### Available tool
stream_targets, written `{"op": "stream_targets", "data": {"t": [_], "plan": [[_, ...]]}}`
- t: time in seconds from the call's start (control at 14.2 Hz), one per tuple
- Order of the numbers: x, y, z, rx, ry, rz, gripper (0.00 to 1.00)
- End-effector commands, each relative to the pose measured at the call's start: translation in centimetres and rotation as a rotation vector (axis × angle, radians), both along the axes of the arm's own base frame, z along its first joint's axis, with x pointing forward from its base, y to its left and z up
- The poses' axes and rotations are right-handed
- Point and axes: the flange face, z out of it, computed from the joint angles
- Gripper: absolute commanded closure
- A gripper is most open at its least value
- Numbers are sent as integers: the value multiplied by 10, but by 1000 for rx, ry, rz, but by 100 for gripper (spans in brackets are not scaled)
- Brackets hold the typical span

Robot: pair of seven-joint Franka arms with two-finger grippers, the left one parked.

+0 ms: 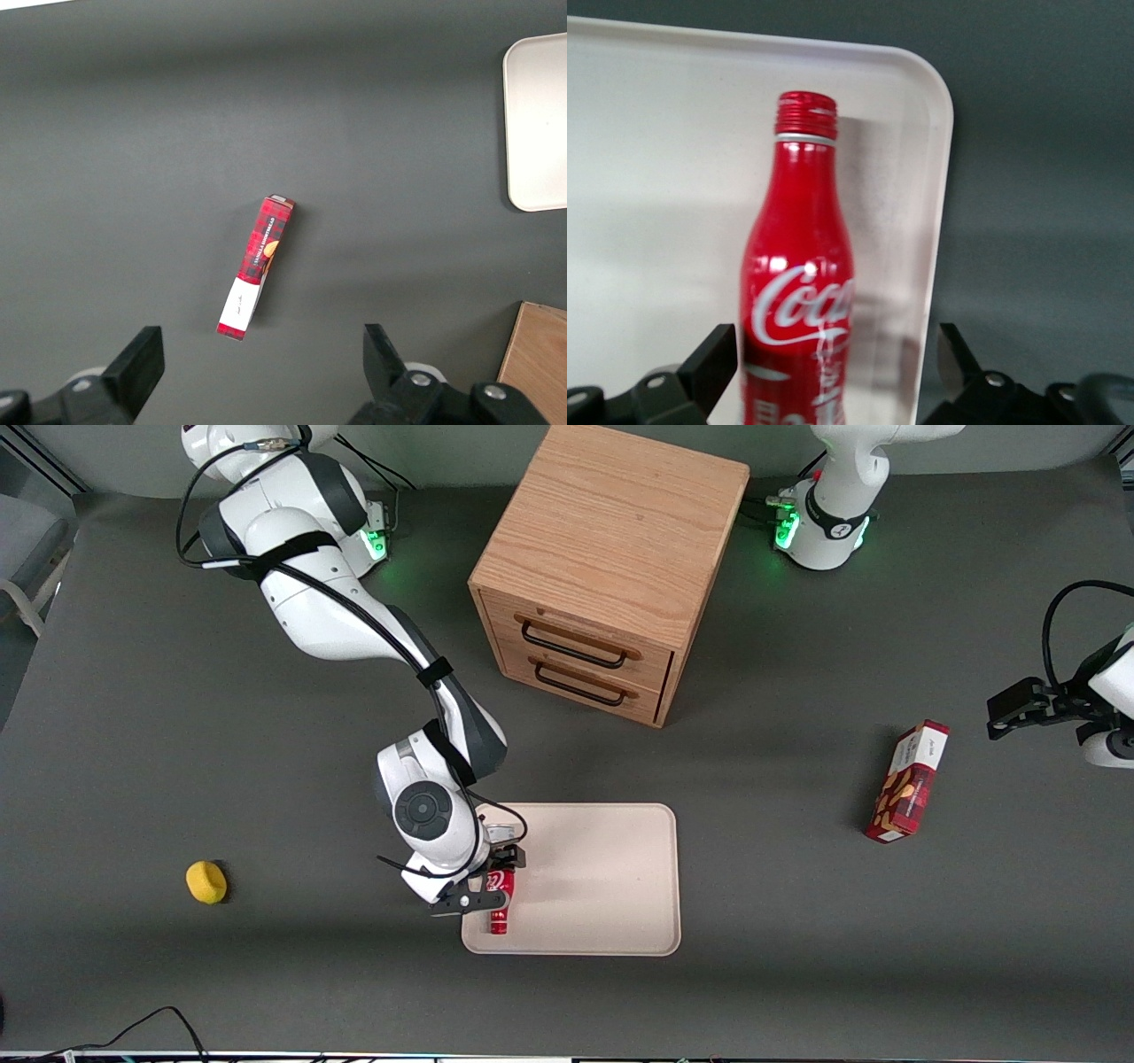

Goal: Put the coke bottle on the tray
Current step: 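Lower the bottle onto the tray and open the right gripper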

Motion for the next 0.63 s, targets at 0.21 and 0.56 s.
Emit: {"op": "stream_targets", "data": {"t": [0.21, 0.56], "plan": [[3, 0, 7, -13, -16, 20, 0], [3, 0, 9, -13, -14, 18, 0]]}}
